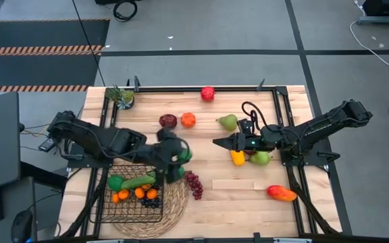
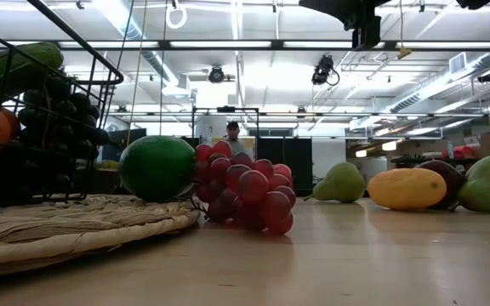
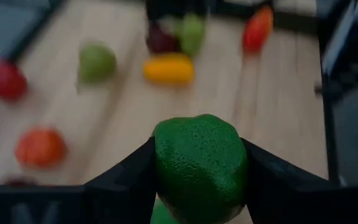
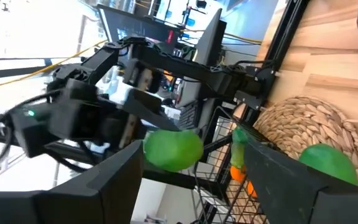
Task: Build produce basket
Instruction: Put the right lime into the black wire basket, then put the red grapes into the black wire basket, then put the top pear into the black wire basket
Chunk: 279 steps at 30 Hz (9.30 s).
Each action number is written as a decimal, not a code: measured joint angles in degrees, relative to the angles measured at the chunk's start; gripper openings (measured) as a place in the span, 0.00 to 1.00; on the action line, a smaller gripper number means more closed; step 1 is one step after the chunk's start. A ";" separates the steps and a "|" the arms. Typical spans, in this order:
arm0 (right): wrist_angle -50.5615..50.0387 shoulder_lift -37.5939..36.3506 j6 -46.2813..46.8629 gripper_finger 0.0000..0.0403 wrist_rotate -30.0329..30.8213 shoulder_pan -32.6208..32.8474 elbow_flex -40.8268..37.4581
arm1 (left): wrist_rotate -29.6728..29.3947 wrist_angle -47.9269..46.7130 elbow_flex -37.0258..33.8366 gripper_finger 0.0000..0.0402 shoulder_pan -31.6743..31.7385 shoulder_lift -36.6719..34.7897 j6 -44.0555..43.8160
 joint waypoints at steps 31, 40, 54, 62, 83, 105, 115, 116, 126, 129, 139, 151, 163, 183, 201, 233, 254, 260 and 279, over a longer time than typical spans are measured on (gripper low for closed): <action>-2.06 0.02 -1.09 0.70 -4.63 0.02 -0.02 | 20.09 -28.02 0.00 0.72 -15.35 2.57 -18.17; -3.33 0.02 -1.39 0.70 -5.15 0.02 -0.02 | 19.90 -27.54 0.00 0.81 -12.15 2.88 -17.65; -6.55 -0.33 -1.46 0.68 -13.72 -0.20 -0.02 | 24.11 -8.56 0.02 0.78 3.32 7.58 -0.76; -20.30 -5.18 4.11 0.68 -23.84 -0.79 -0.04 | 30.07 -1.54 0.02 0.78 6.36 15.66 10.14; -65.36 -12.26 10.62 0.68 -19.92 7.39 -0.07 | 33.29 -1.53 0.00 0.77 9.54 27.14 21.14; -56.31 -5.97 16.48 0.67 -12.45 14.84 -0.04 | 22.83 0.71 0.00 0.64 9.08 34.88 24.40; -54.33 -3.59 17.24 0.67 -12.47 16.04 -0.04 | 22.82 2.70 1.90 0.39 9.14 34.87 22.05; -54.08 -3.52 17.24 0.67 -12.45 16.02 -0.04 | 22.83 2.82 2.42 0.36 9.14 34.87 22.02; -54.13 -3.54 17.17 0.67 -11.60 16.02 -0.04 | 22.88 2.84 8.77 0.08 9.17 34.87 21.92; -54.15 -3.54 17.14 0.67 -11.59 16.02 -0.04 | 23.53 2.52 10.22 0.03 9.24 34.87 21.81; -54.15 -3.54 16.43 0.67 -11.58 16.02 -0.04 | 23.97 -5.57 19.78 0.01 9.60 34.87 20.51; -54.43 -3.54 13.53 0.67 -11.58 16.00 -0.04 | 21.42 -21.70 37.13 0.00 8.93 34.81 17.08; -56.45 -3.54 12.02 0.68 -8.42 16.02 -0.02 | 20.24 -35.76 40.06 0.00 3.57 29.50 10.25; -56.88 -3.54 10.87 0.68 -7.19 15.89 -0.02 | 18.38 -38.73 39.98 0.00 -6.06 26.66 -14.03; -56.37 -3.54 8.76 0.68 -12.68 20.11 -0.02 | 16.30 -38.64 29.48 0.00 -13.83 13.48 -34.22; -50.17 -3.54 29.70 0.68 -5.23 22.39 -0.02 | 13.39 -31.96 -3.02 0.58 -27.18 0.07 -43.59; -49.84 -3.61 -7.19 0.68 -20.03 4.01 -0.02 | -10.00 4.32 3.63 0.55 -3.02 0.62 -33.41; -49.84 -3.61 -19.35 0.68 -25.82 -6.84 -0.02 | -11.20 9.01 3.58 0.50 1.59 1.14 -34.12; -63.70 0.83 -45.89 0.64 -19.51 -25.16 14.99 | -0.64 14.02 3.56 0.48 7.28 1.06 -21.64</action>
